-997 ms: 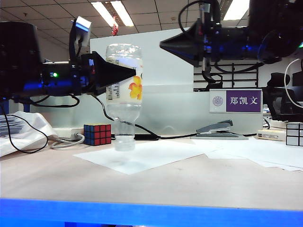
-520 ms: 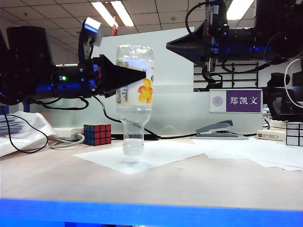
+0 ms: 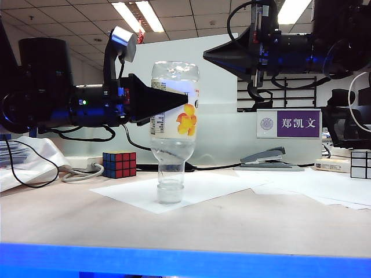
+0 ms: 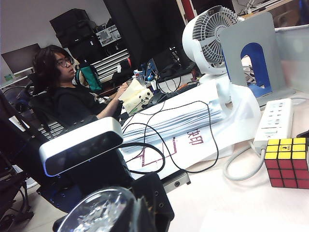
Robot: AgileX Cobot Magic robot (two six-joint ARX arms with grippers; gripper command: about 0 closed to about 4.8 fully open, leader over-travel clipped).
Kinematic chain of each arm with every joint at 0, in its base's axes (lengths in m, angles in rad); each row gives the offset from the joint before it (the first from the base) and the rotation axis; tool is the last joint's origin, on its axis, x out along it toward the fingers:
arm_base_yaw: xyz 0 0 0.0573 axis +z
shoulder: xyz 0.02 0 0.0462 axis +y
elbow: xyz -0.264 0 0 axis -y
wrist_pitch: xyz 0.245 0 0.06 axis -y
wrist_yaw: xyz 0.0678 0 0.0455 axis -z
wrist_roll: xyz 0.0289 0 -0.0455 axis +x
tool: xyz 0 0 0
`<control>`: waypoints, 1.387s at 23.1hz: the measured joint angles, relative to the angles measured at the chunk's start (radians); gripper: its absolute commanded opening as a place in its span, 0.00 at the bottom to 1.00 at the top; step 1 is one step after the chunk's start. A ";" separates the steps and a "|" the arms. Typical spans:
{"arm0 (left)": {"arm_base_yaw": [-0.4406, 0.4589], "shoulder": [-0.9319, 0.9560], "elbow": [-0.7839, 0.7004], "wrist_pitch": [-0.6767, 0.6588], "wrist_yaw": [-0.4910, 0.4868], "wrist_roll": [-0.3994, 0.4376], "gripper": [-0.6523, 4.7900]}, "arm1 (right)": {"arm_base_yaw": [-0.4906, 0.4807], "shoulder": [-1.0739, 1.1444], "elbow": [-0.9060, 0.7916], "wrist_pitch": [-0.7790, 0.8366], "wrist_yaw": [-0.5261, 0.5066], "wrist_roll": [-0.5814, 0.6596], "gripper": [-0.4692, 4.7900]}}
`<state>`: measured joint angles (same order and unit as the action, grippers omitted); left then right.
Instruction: Flip the plastic bottle upside down.
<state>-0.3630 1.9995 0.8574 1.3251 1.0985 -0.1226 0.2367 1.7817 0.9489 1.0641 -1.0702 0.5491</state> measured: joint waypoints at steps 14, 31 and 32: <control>-0.024 0.003 0.000 -0.018 -0.003 0.015 0.13 | 0.000 0.000 0.000 0.000 -0.004 0.000 0.07; -0.023 0.003 0.000 -0.023 -0.010 0.016 0.86 | 0.000 0.000 0.000 0.000 -0.004 0.007 0.07; -0.023 0.003 0.000 -0.023 -0.010 0.014 0.87 | 0.000 0.000 0.000 0.000 -0.004 0.007 0.07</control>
<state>-0.3862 2.0022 0.8574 1.3022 1.0889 -0.1089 0.2367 1.7817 0.9493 1.0641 -1.0744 0.5564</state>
